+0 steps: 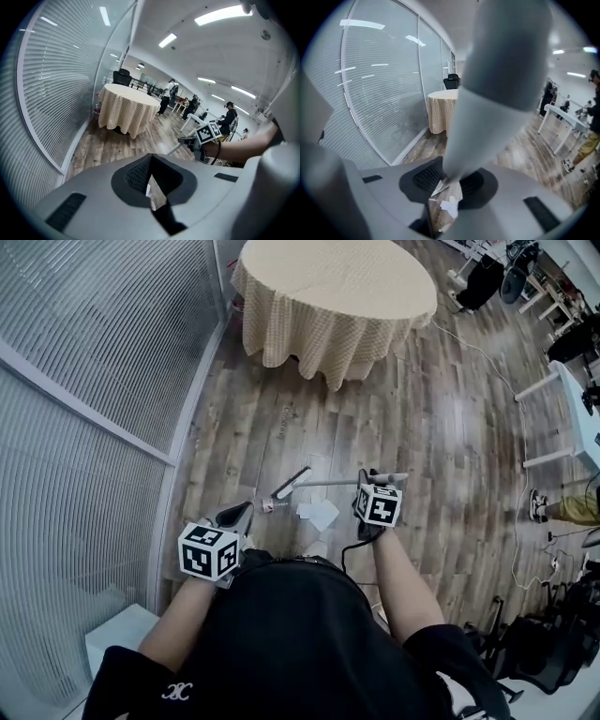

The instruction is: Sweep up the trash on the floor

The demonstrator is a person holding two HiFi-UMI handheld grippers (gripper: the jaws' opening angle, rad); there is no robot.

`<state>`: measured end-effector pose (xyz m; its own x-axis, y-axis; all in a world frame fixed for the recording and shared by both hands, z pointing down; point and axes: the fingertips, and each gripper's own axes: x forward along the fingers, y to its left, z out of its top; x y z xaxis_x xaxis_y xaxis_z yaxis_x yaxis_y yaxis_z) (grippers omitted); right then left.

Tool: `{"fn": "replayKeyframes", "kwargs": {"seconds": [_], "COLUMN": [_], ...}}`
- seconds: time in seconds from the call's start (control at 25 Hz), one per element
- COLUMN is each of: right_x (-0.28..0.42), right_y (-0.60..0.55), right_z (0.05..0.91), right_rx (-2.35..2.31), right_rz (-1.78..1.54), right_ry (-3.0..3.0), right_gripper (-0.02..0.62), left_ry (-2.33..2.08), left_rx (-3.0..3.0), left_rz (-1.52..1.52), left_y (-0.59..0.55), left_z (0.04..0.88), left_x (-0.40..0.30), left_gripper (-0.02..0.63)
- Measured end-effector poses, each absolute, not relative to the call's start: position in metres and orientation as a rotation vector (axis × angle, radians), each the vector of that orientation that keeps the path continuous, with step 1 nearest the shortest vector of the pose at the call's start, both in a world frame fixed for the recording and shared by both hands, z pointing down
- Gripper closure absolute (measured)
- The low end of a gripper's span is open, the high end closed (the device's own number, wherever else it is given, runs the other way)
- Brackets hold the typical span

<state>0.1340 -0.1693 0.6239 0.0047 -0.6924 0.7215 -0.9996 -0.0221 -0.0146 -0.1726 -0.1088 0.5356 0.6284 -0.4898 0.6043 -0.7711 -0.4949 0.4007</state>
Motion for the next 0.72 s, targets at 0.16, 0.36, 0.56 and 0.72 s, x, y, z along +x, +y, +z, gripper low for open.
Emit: {"fn": "replayKeyframes", "kwargs": {"seconds": [0.16,0.36,0.56,0.72], "right_x": [0.131,0.102,0.046,0.002], "right_y": [-0.186,-0.213,-0.237,-0.235], "right_z": [0.610,0.588,0.546,0.508], "right_rx": [1.764,1.753,1.708,1.580], "right_rz": [0.714,0.644,0.565,0.526], "right_ry": [-1.793,-1.887,-2.038,-2.159], "right_gripper": [0.492,0.494,0.492,0.492], "left_ry": [-0.980,-1.004,-1.059,-1.099], "left_rx": [2.196,2.187,2.146,2.114], "left_rz": [0.554,0.551,0.531,0.505], "left_y": [-0.114,-0.116,-0.118,-0.116], "left_z": [0.534,0.533,0.533,0.534], "left_x": [-0.162,-0.173,-0.199,-0.218], "left_gripper": [0.611,0.611,0.611,0.611]}}
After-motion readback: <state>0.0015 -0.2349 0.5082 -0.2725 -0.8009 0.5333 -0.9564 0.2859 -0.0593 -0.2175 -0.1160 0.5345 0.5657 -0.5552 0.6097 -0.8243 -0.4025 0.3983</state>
